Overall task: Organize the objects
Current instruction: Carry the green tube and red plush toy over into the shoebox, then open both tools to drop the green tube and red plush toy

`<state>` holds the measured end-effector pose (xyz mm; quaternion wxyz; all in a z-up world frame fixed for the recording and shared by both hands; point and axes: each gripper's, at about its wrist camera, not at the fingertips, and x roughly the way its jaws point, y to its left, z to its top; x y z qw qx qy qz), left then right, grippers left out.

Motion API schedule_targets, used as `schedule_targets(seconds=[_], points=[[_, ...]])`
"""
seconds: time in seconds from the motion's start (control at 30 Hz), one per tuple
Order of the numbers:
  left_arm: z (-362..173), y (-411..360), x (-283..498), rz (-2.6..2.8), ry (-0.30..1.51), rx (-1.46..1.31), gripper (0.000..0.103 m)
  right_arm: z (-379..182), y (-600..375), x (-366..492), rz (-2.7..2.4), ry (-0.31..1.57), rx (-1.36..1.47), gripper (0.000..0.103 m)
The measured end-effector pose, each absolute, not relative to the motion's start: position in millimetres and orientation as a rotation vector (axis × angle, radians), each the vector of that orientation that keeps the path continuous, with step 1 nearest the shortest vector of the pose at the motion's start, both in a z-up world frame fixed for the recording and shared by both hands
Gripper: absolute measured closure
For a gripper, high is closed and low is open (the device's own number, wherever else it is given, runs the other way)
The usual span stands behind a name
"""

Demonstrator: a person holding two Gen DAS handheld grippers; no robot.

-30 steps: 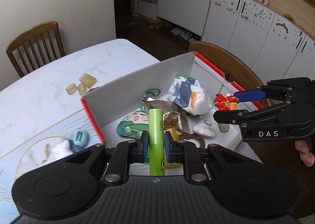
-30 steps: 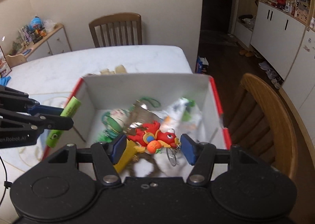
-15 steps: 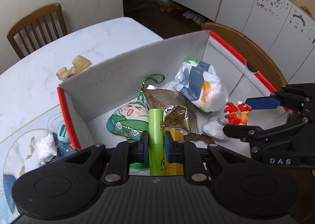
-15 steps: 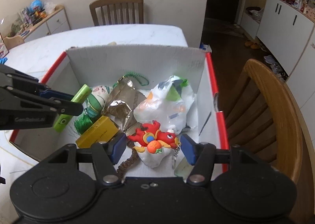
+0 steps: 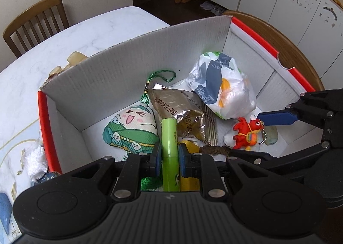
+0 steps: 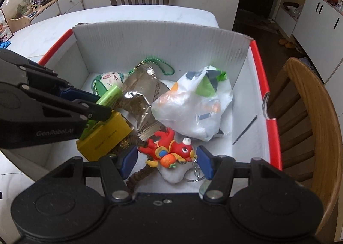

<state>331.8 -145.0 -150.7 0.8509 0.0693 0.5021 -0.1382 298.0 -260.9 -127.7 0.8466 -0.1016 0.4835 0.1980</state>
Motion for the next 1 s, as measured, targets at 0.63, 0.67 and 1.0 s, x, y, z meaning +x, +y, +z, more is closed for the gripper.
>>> schedule_targets(seconds=[0.63,0.67,1.0], points=[[-155.0,-136.4,334.4,-0.230,1.086,0.078,0.086,-131.7,-272.8,300.3,0.469,1.041,-0.151,0.037],[-155.2,-136.1,333.5,-0.227,1.088,0.080,0.085,-130.6,-273.6,299.5,0.472,1.039,-0.149,0.036],[-151.8,-132.8,327.8,-0.215,1.092,0.062,0.075,-113.7,-281.9,289.4,0.530,1.014,-0.114,0.028]])
